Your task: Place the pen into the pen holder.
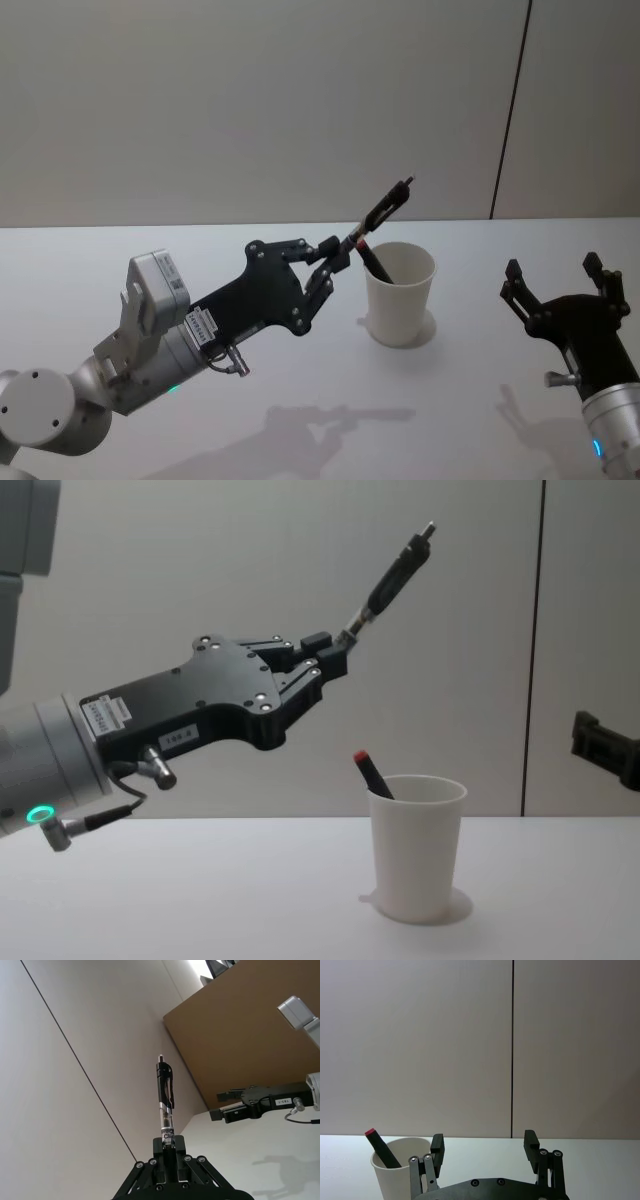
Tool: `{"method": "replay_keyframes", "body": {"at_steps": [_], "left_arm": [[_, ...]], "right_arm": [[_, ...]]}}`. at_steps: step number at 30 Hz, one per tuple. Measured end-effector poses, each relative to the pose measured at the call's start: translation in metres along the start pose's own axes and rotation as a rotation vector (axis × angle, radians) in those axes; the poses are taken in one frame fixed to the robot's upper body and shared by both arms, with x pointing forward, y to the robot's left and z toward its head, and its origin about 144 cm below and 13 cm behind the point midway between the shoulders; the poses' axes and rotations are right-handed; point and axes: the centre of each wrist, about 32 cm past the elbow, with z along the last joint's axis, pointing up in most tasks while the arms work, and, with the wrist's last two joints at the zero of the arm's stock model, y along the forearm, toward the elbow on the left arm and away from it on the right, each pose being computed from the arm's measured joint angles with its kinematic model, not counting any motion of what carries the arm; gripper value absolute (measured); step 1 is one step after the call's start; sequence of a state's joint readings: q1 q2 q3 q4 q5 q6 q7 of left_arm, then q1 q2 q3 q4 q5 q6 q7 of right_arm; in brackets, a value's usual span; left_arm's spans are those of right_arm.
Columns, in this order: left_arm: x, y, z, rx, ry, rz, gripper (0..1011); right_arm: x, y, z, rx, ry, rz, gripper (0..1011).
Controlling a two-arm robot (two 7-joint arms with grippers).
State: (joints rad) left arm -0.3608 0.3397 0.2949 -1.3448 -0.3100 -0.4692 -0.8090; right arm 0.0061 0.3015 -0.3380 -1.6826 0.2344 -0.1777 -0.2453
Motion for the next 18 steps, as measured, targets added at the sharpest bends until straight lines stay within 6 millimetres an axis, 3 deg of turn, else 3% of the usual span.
{"method": "replay_keyframes", "body": {"at_steps": [18], "left_arm": [[0.0019, 0.0002, -0.0008, -0.001, 0.007, -0.031, 138]], "right_arm": [[0.0028, 0.0002, -0.0003, 0.01, 0.006, 0.042, 1002]]}}
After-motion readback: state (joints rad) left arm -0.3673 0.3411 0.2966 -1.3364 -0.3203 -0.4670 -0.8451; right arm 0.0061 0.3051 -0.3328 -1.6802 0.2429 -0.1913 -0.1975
